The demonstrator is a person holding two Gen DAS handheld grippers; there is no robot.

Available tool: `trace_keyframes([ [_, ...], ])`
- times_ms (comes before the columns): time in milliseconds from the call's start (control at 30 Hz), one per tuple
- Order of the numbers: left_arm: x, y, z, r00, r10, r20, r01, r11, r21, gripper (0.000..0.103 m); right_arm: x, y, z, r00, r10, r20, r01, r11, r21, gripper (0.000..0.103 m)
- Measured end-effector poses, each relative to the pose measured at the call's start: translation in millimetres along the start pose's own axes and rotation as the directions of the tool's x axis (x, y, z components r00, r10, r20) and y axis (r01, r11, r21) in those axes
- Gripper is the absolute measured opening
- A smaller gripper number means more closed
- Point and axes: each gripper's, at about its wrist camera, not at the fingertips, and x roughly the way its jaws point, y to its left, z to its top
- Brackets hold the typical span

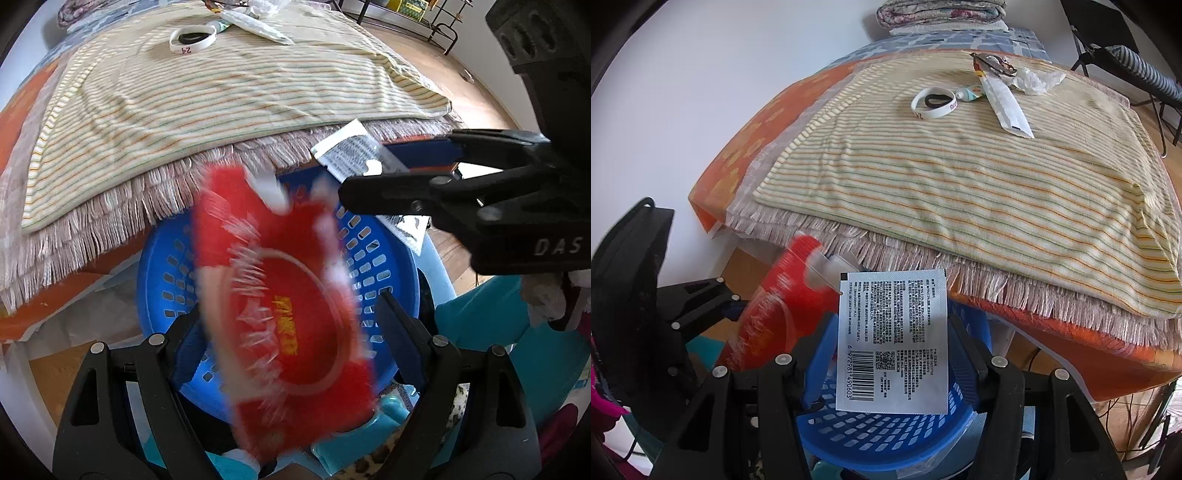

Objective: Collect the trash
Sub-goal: 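Carry the box and sachet to the blue basket and release them, then move both tools back over the remaining items on the bed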

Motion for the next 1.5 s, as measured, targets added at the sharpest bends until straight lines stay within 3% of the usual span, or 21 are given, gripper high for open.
trace_keyframes([
  [867, -5.3, 9.8, -1.1, 1.000, 0.012, 0.001, -0.012, 0.999, -0.048, 0.087, -2.9, -9.0, -1.4, 1.000, -0.017, 0.005, 0.017, 0.999, 0.030, 0.068],
  [1100, -10.5, 16.7, 6.1, 1.000, 0.023, 0.022, -0.021, 0.997, -0.080, 0.087, -11.6, -11.9, 3.0, 0.998, -0.038, 0.040, 0.036, 0.998, 0.044, 0.078],
  [1233, -13.6, 21.0, 12.0, 0.998, 0.040, 0.039, -0.036, 0.995, -0.095, 0.087, -18.2, -17.4, 8.1, 0.997, -0.053, 0.065, 0.049, 0.997, 0.064, 0.079],
  [1400, -21.5, 23.2, 27.9, 0.996, 0.056, 0.066, -0.050, 0.994, -0.093, 0.087, -30.8, -28.2, 17.9, 0.991, -0.070, 0.110, 0.058, 0.993, 0.105, 0.088],
  [1500, -28.5, 23.7, 40.5, 0.994, 0.062, 0.090, -0.053, 0.994, -0.094, 0.087, -38.4, -31.9, 24.2, 0.988, -0.077, 0.131, 0.062, 0.992, 0.112, 0.088],
])
